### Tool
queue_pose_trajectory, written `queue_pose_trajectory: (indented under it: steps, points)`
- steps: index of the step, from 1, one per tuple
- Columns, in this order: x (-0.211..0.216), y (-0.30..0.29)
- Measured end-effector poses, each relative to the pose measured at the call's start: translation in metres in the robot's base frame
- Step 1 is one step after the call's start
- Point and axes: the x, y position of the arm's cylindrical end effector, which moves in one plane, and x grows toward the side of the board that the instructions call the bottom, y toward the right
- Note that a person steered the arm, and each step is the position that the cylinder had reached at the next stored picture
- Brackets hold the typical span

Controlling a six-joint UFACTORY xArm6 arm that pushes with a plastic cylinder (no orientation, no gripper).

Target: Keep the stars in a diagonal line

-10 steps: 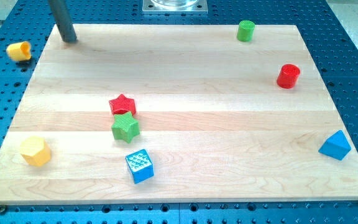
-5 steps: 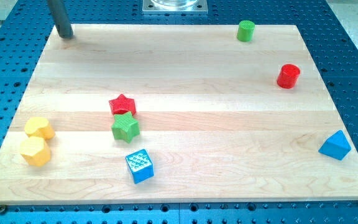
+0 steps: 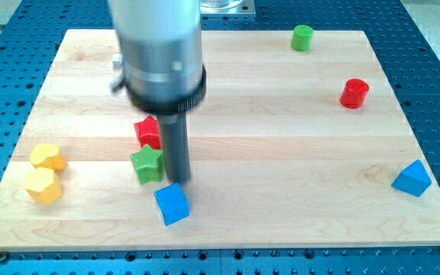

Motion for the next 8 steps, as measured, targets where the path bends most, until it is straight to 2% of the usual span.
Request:
queue_pose_trajectory:
  steps: [1,2,4,5,6,7,8]
  points:
    - [0.051,0.036]
    - [0.051,0.073]
    - [-0.033,0.007]
    - [-0.034,-0.066]
    - [-0.064,-0.097]
    - [-0.11,-0.096]
    - [-0.121,-0.068]
